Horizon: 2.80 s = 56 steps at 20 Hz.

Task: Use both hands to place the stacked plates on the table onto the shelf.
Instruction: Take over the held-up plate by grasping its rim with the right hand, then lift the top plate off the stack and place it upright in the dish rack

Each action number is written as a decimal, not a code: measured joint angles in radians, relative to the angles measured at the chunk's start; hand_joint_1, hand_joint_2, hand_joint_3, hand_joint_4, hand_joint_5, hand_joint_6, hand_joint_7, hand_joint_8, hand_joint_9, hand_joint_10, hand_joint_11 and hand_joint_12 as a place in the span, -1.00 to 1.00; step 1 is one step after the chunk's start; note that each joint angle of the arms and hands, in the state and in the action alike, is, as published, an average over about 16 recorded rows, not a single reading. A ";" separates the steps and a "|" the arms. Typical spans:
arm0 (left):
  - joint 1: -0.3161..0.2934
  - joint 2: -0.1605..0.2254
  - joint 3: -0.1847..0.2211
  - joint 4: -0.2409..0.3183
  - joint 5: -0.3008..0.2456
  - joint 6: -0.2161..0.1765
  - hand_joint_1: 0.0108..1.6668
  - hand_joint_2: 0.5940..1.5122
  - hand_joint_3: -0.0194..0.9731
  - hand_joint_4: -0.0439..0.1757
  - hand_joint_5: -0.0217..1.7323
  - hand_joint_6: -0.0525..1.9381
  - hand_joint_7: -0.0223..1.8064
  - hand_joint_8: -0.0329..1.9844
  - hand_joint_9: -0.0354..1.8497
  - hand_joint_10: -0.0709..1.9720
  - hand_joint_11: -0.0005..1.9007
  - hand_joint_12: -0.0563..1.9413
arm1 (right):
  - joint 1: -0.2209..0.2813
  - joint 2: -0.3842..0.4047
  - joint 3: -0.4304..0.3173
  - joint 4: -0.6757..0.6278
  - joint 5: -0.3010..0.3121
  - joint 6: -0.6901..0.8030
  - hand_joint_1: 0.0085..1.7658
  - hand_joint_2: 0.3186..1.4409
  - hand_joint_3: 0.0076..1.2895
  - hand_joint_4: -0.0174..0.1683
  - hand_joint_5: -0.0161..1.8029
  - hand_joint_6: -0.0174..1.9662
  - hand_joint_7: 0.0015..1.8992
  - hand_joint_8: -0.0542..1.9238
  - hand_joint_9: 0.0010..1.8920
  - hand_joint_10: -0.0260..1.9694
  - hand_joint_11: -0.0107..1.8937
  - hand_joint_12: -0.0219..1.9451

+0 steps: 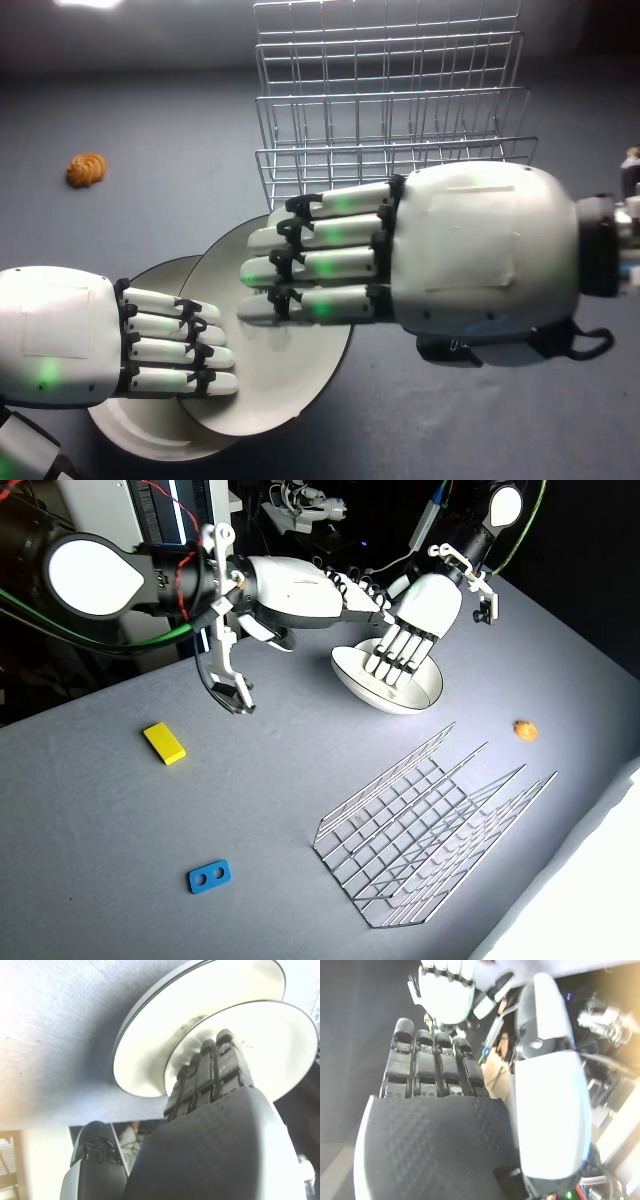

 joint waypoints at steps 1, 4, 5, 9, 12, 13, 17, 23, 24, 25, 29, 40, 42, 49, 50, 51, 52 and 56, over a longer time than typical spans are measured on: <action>-0.001 -0.001 -0.001 -0.002 0.002 0.000 -0.99 0.13 -0.93 -0.63 -0.99 -0.98 -0.98 -0.98 -0.94 -0.93 -0.98 -0.93 | 0.004 -0.021 0.012 0.001 -0.011 -0.017 0.33 0.23 -0.98 -0.77 -0.93 -0.96 -0.98 -0.93 -0.98 -0.97 -0.97 -0.56; -0.002 -0.002 -0.002 -0.005 0.005 -0.001 -0.99 0.13 -0.93 -0.63 -0.99 -0.98 -0.98 -0.98 -0.94 -0.93 -0.98 -0.93 | 0.010 -0.086 0.054 0.003 -0.048 -0.060 0.37 0.22 -0.98 -0.78 -0.92 -0.96 -0.98 -0.93 -0.98 -0.97 -0.97 -0.52; -0.002 -0.002 -0.001 -0.006 0.006 -0.001 -0.99 0.13 -0.93 -0.64 -0.99 -0.98 -0.98 -0.98 -0.94 -0.93 -0.98 -0.93 | 0.011 -0.108 0.070 0.004 -0.061 -0.071 0.39 0.21 -0.98 -0.78 -0.92 -0.96 -0.98 -0.93 -0.98 -0.97 -0.97 -0.51; -0.004 -0.004 0.000 -0.007 0.007 -0.001 -0.99 0.12 -0.93 -0.64 -0.99 -0.98 -0.98 -0.98 -0.94 -0.93 -0.98 -0.93 | 0.012 -0.195 0.135 0.007 -0.109 -0.106 0.41 0.20 -0.98 -0.79 -0.91 -0.96 -0.98 -0.93 -0.98 -0.97 -0.97 -0.47; -0.005 -0.004 0.002 -0.007 0.008 -0.002 -0.99 0.12 -0.93 -0.64 -0.99 -0.98 -0.98 -0.98 -0.94 -0.93 -0.98 -0.93 | 0.012 -0.253 0.176 0.009 -0.136 -0.131 0.42 0.21 -0.98 -0.79 -0.91 -0.96 -0.97 -0.93 -0.97 -0.97 -0.97 -0.47; -0.005 -0.005 0.002 -0.007 0.008 -0.002 -0.99 0.12 -0.93 -0.64 -0.99 -0.98 -0.98 -0.98 -0.94 -0.93 -0.98 -0.93 | 0.013 -0.270 0.188 0.009 -0.143 -0.140 0.42 0.22 -0.98 -0.79 -0.91 -0.96 -0.97 -0.93 -0.97 -0.97 -0.97 -0.48; -0.007 -0.006 0.005 -0.007 0.009 -0.003 -0.99 0.13 -0.93 -0.64 -0.99 -0.98 -0.98 -0.98 -0.94 -0.93 -0.98 -0.93 | 0.014 -0.323 0.228 0.011 -0.163 -0.166 0.37 0.25 -0.98 -0.79 -0.89 -0.96 -0.95 -0.93 -0.95 -0.97 -0.97 -0.45; -0.007 -0.008 0.012 -0.008 0.009 -0.004 -0.99 0.13 -0.93 -0.63 -0.99 -0.98 -0.98 -0.98 -0.94 -0.93 -0.98 -0.93 | 0.018 -0.360 0.256 0.014 -0.178 -0.187 0.29 0.31 -0.98 -0.79 -0.73 -0.96 -0.79 -0.93 -0.79 -0.95 -0.95 -0.18; -0.008 -0.009 0.013 -0.009 0.009 -0.004 -0.99 0.13 -0.93 -0.63 -0.99 -0.98 -0.98 -0.98 -0.94 -0.93 -0.98 -0.93 | 0.018 -0.363 0.259 0.014 -0.179 -0.190 0.27 0.32 -0.98 -0.80 -0.70 -0.96 -0.75 -0.93 -0.75 -0.94 -0.93 -0.13; -0.008 -0.009 0.014 -0.010 0.009 -0.004 -0.99 0.13 -0.93 -0.63 -0.99 -0.98 -0.98 -0.98 -0.94 -0.93 -0.98 -0.93 | 0.019 -0.365 0.260 0.014 -0.179 -0.192 0.26 0.33 -0.98 -0.80 -0.66 -0.97 -0.70 -0.94 -0.70 -0.94 -0.91 -0.09; -0.017 -0.009 0.021 -0.016 0.008 -0.005 -0.99 0.13 -0.93 -0.61 -0.99 -0.97 -0.98 -0.98 -0.94 -0.93 -0.98 -0.93 | 0.023 -0.367 0.264 0.015 -0.172 -0.195 0.20 0.35 -0.98 -0.84 -0.47 -0.92 -0.49 -0.92 -0.48 -0.92 -0.76 0.07; -0.128 0.027 0.048 -0.070 0.016 -0.015 -0.99 0.13 -0.93 -0.59 -0.97 -0.94 -0.96 -0.98 -0.94 -0.93 -0.98 -0.93 | 0.042 -0.368 0.257 0.030 -0.124 -0.195 0.19 0.25 -0.99 -0.88 -0.09 -0.55 -0.02 -0.63 0.13 -0.92 -0.20 0.06; -0.155 0.040 0.057 -0.079 0.018 -0.017 -0.99 0.13 -0.93 -0.59 -0.97 -0.94 -0.96 -0.98 -0.94 -0.93 -0.98 -0.93 | 0.046 -0.364 0.250 0.039 -0.117 -0.200 0.20 0.22 -0.99 -0.86 -0.06 -0.47 0.02 -0.57 0.20 -0.93 -0.14 0.04; -0.217 0.092 0.100 -0.098 0.041 -0.022 -0.99 0.13 -0.93 -0.62 -0.96 -0.93 -0.96 -0.98 -0.94 -0.93 -0.98 -0.93 | 0.058 -0.347 0.215 0.150 -0.096 -0.297 0.25 0.14 -0.99 -0.73 0.05 -0.32 0.14 -0.40 0.38 -0.94 -0.02 0.03; -0.222 0.099 0.106 -0.099 0.048 -0.022 -0.99 0.13 -0.93 -0.62 -0.96 -0.94 -0.96 -0.98 -0.94 -0.93 -0.98 -0.93 | 0.060 -0.343 0.209 0.169 -0.092 -0.315 0.26 0.14 -0.99 -0.72 0.07 -0.32 0.15 -0.40 0.39 -0.93 -0.02 0.03; -0.227 0.105 0.112 -0.100 0.055 -0.022 -0.99 0.13 -0.93 -0.62 -0.95 -0.94 -0.96 -0.98 -0.94 -0.93 -0.98 -0.93 | 0.062 -0.339 0.203 0.187 -0.087 -0.333 0.27 0.14 -0.99 -0.71 0.08 -0.32 0.16 -0.40 0.38 -0.91 -0.03 0.03; -0.231 0.110 0.118 -0.100 0.061 -0.022 -0.99 0.13 -0.93 -0.62 -0.95 -0.94 -0.96 -0.98 -0.94 -0.93 -0.98 -0.93 | 0.064 -0.335 0.196 0.206 -0.081 -0.352 0.28 0.14 -0.99 -0.72 0.09 -0.31 0.17 -0.39 0.38 -0.87 -0.03 0.04; -0.243 0.130 0.138 -0.102 0.090 -0.023 -0.99 0.12 -0.93 -0.62 -0.95 -0.94 -0.95 -0.98 -0.94 -0.93 -0.98 -0.93 | 0.072 -0.317 0.169 0.283 -0.057 -0.429 0.33 0.14 -0.99 -0.73 0.10 -0.23 0.18 -0.31 0.35 -0.76 -0.06 0.07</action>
